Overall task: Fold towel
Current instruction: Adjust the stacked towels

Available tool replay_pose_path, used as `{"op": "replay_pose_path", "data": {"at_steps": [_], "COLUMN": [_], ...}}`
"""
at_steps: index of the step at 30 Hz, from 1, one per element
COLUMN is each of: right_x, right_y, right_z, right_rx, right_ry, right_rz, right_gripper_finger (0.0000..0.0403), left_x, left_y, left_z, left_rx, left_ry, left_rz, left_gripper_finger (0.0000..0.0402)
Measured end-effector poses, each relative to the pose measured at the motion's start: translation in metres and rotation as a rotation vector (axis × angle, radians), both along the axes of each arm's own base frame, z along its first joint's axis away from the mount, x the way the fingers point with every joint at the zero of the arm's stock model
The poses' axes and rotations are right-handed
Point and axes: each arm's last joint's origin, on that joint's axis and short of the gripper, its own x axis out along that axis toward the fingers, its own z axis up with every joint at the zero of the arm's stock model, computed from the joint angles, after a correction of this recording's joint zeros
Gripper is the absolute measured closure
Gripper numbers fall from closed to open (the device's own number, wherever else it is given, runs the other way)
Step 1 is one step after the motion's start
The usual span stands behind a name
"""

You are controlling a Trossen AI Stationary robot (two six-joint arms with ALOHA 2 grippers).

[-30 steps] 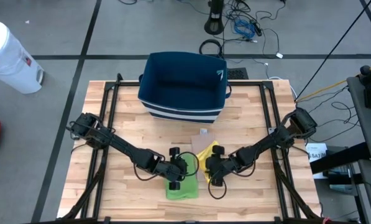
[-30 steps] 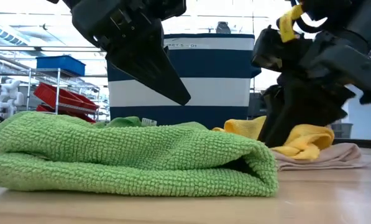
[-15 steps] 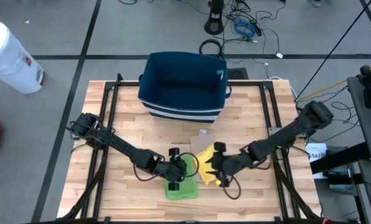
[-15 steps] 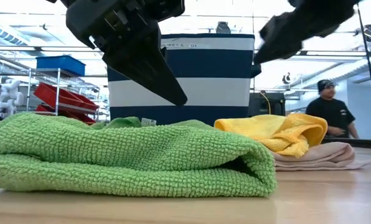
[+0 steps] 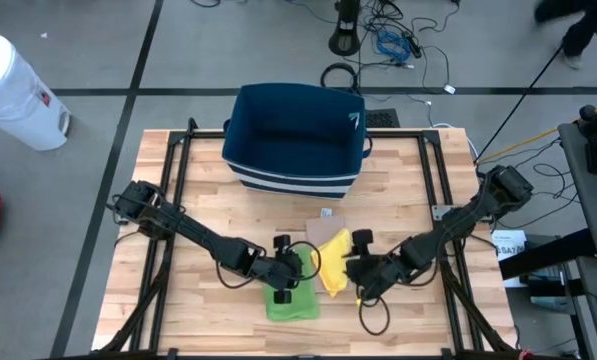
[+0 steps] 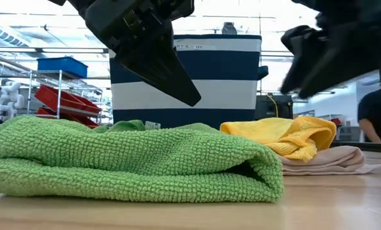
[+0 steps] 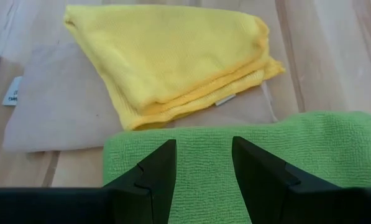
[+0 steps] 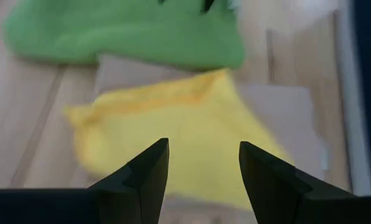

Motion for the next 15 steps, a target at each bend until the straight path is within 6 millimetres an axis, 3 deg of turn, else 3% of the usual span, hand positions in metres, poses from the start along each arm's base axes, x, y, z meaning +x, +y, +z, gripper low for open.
{"op": "replay_pose_path", "data": {"at_steps": [8,15], "right_x": [0.03,0.046], "right_y": [-0.043,-0.074], "right_z": [0.003,0.006], "right_rx": [0.11,0.255], "right_ry": [-0.001,0.003], "right_rz": [0.019,0.154], "right_gripper_finger": [0.022,0.022], "left_x": [0.001,0.0], "left_y": [0.001,0.001], "left_z": [0.0,0.0], "left_rx": [0.0,0.001], "left_ry": [0.001,0.002], "left_rz": [0.004,0.004], "left_gripper_finger": [0.0239,0.0239]}}
